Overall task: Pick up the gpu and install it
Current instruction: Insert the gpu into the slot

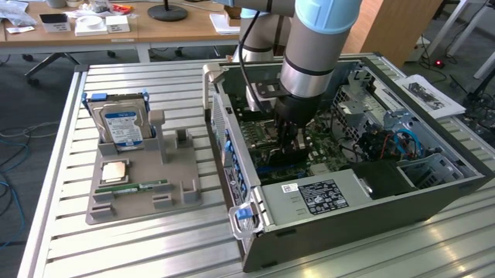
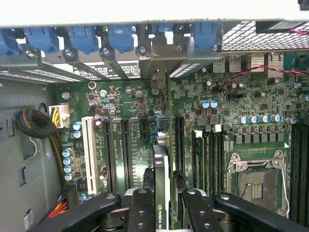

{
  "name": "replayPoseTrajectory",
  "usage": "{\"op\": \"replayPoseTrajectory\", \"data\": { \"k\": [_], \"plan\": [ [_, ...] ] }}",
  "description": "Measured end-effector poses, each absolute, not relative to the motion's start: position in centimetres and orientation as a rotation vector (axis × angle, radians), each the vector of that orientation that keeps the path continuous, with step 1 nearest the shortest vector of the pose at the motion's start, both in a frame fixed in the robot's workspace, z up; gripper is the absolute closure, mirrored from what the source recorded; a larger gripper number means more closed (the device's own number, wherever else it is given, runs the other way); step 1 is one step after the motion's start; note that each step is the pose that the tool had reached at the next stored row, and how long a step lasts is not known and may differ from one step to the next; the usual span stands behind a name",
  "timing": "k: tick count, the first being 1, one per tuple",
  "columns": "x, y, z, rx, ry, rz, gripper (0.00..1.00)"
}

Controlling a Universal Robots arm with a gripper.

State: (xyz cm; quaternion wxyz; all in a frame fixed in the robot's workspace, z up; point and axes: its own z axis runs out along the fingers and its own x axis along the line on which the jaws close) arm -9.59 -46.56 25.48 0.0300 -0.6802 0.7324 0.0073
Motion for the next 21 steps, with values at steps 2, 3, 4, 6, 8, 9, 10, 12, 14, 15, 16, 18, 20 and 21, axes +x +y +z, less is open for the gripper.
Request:
{"op": "replayPoseTrajectory", "data": {
  "k": [2,3,4,6,8,9,10,12,14,15,16,18,20,21],
  "plan": [
    [-9.60,-46.56,25.47,-2.097,2.258,0.023,0.73],
    [-9.61,-46.56,25.46,-2.097,2.258,0.023,0.73],
    [-9.61,-46.56,25.45,-2.097,2.258,0.023,0.73],
    [-9.62,-46.56,25.45,-2.097,2.258,0.023,0.73],
    [-9.63,-46.55,25.45,-2.097,2.258,0.023,0.73],
    [-9.64,-46.55,25.45,-2.097,2.258,0.023,0.73],
    [-9.65,-46.55,25.44,-2.097,2.258,0.023,0.73],
    [-9.67,-46.56,25.45,-2.097,2.258,0.023,0.73],
    [-9.68,-46.55,25.45,-2.097,2.258,0.023,0.73],
    [-9.68,-46.55,25.45,-2.097,2.258,0.023,0.73],
    [-9.68,-46.55,25.45,-2.097,2.258,0.023,0.73],
    [-9.68,-46.56,25.45,-2.097,2.258,0.023,0.73],
    [-9.69,-46.56,25.45,-2.097,2.258,0.023,0.73],
    [-9.69,-46.56,25.45,-2.097,2.258,0.023,0.73]
  ]
}}
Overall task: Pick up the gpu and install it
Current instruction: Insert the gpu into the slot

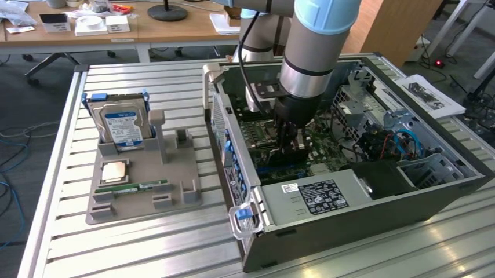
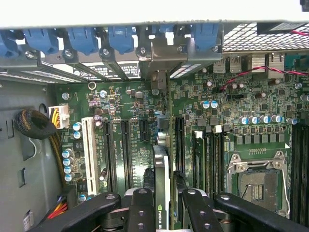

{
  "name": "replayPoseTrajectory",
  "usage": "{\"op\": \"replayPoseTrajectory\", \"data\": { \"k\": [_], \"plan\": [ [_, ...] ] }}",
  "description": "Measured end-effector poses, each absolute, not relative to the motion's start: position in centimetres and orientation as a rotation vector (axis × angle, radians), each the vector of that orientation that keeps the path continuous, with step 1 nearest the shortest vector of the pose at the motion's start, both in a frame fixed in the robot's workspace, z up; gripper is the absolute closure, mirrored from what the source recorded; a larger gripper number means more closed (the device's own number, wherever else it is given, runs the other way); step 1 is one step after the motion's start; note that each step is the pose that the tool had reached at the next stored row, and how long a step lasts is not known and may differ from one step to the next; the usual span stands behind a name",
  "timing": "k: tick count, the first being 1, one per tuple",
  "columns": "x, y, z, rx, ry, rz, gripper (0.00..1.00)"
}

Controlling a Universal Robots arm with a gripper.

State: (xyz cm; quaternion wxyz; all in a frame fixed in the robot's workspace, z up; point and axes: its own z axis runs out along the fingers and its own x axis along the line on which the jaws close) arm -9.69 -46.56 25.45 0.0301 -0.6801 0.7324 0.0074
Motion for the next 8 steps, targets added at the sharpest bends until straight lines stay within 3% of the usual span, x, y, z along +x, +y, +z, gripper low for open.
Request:
{"op": "replayPoseTrajectory", "data": {
  "k": [8],
  "plan": [
    [-9.69,-46.56,25.72,-2.096,2.258,0.023,0.73]
  ]
}}
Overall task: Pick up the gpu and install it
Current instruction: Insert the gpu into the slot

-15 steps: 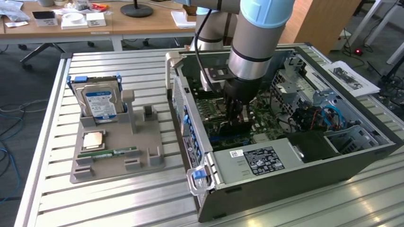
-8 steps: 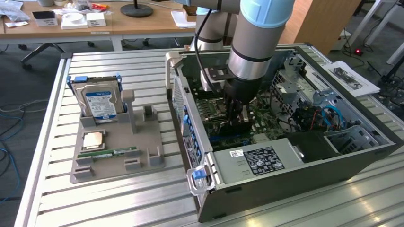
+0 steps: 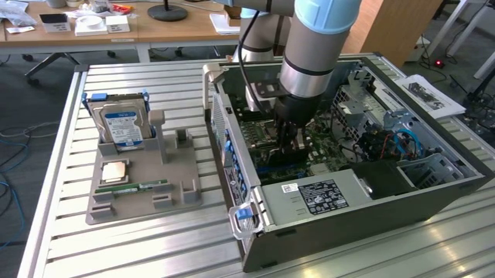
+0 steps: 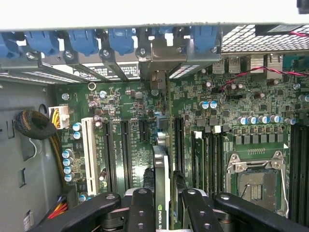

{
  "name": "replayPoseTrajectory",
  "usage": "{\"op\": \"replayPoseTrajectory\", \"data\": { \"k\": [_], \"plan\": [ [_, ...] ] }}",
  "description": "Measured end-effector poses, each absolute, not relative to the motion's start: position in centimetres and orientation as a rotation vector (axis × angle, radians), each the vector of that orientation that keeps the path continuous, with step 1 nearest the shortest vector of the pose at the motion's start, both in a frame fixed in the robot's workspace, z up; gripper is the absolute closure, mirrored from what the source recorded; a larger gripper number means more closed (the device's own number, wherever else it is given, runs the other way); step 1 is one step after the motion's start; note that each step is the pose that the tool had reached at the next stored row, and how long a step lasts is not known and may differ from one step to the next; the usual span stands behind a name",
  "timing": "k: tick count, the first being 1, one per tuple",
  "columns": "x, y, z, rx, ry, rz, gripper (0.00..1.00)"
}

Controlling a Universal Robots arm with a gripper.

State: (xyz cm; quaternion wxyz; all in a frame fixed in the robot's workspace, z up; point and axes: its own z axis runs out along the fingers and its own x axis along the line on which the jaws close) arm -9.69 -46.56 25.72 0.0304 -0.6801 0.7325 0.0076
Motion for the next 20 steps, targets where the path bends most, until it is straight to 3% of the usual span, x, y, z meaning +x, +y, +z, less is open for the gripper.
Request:
{"op": "replayPoseTrajectory", "data": {
  "k": [20],
  "plan": [
    [-9.68,-46.56,26.01,-2.098,2.259,0.019,0.73]
  ]
}}
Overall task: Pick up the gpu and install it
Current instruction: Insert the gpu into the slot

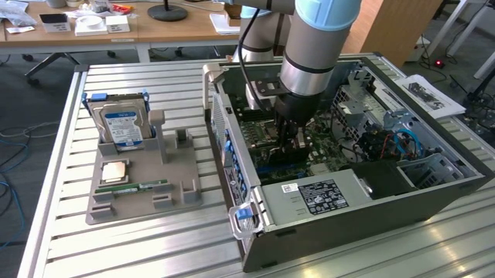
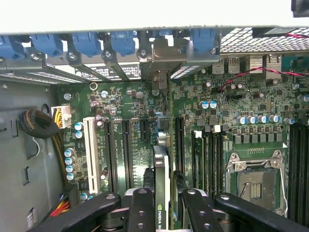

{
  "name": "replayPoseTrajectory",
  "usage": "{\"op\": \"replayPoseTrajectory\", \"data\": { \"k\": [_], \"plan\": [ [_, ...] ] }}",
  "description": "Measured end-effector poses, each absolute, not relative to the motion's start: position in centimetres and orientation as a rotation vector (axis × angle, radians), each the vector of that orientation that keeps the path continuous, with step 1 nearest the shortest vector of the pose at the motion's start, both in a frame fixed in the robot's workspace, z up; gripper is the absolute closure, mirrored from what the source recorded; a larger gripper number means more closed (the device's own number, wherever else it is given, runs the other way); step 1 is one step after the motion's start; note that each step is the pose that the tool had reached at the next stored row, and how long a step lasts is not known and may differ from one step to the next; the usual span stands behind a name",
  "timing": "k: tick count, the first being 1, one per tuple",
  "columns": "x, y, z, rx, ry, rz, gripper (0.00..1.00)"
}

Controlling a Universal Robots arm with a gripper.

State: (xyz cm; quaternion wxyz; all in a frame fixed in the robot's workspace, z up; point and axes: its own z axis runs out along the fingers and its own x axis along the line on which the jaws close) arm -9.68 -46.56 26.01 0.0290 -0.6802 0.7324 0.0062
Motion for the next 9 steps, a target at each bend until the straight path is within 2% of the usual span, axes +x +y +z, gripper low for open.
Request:
{"op": "replayPoseTrajectory", "data": {
  "k": [9],
  "plan": [
    [-9.69,-46.59,26.25,-2.098,2.260,0.019,0.73]
  ]
}}
